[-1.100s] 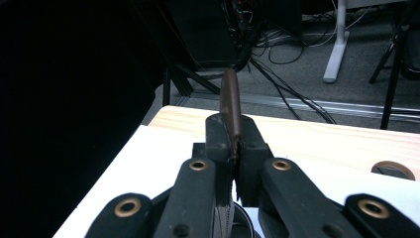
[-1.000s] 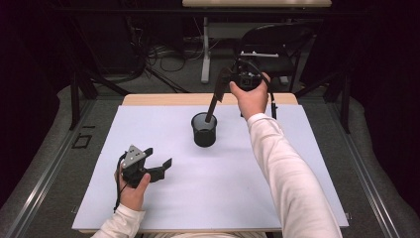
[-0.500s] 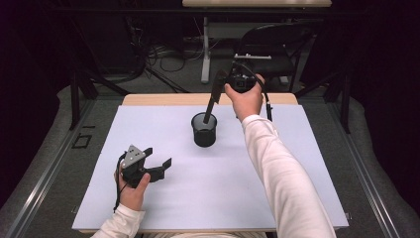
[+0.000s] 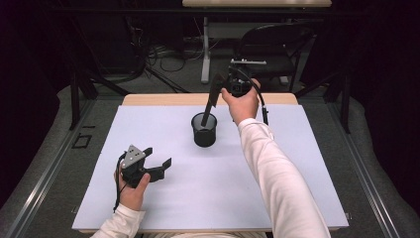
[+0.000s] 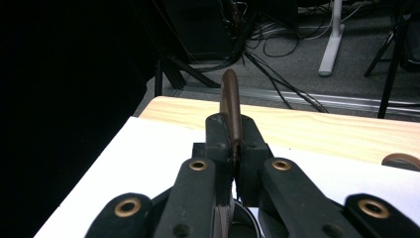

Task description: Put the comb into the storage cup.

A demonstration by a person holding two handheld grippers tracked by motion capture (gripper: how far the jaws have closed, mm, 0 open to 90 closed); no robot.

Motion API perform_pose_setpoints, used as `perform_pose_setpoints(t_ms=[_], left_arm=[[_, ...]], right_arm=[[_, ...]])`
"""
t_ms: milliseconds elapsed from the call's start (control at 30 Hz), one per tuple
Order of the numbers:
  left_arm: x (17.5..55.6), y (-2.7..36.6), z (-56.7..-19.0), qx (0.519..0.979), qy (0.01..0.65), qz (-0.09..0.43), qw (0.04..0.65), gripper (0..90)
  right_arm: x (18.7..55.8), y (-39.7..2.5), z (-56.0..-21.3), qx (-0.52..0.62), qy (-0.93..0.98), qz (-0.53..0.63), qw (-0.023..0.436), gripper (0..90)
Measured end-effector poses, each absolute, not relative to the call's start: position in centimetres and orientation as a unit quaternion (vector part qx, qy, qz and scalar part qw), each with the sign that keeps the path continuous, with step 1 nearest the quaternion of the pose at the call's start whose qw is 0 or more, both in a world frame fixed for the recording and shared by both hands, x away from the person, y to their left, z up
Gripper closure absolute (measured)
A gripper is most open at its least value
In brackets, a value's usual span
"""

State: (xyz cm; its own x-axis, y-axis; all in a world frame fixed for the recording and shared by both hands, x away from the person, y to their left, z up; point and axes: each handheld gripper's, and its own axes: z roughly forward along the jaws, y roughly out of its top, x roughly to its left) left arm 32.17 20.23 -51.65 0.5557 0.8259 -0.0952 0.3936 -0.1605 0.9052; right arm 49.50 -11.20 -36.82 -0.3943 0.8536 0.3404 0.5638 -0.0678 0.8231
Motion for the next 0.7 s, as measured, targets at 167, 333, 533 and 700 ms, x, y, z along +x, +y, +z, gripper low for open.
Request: perform_pose_setpoints(t_ms=[167, 333, 533, 700], left_arm=[[32.2, 20.3, -51.7, 0.729, 0.418, 0.218, 0.496, 16.1], [32.2, 20.2, -51.7, 0.731, 0.417, 0.219, 0.494, 16.1], [32.2, 20.2, -51.7, 0.731, 0.418, 0.219, 0.494, 16.1], [32.2, 20.2, -51.7, 0.73, 0.418, 0.219, 0.495, 16.1]], right_arm=[[49.5, -11.1, -37.2, 0.532, 0.668, 0.5, 0.145, 87.3], [49.6, -10.8, -37.7, 0.534, 0.669, 0.496, 0.146, 87.3], [49.6, -10.4, -38.3, 0.536, 0.672, 0.49, 0.148, 87.3], [49.7, -10.0, -38.9, 0.536, 0.675, 0.486, 0.146, 87.3]])
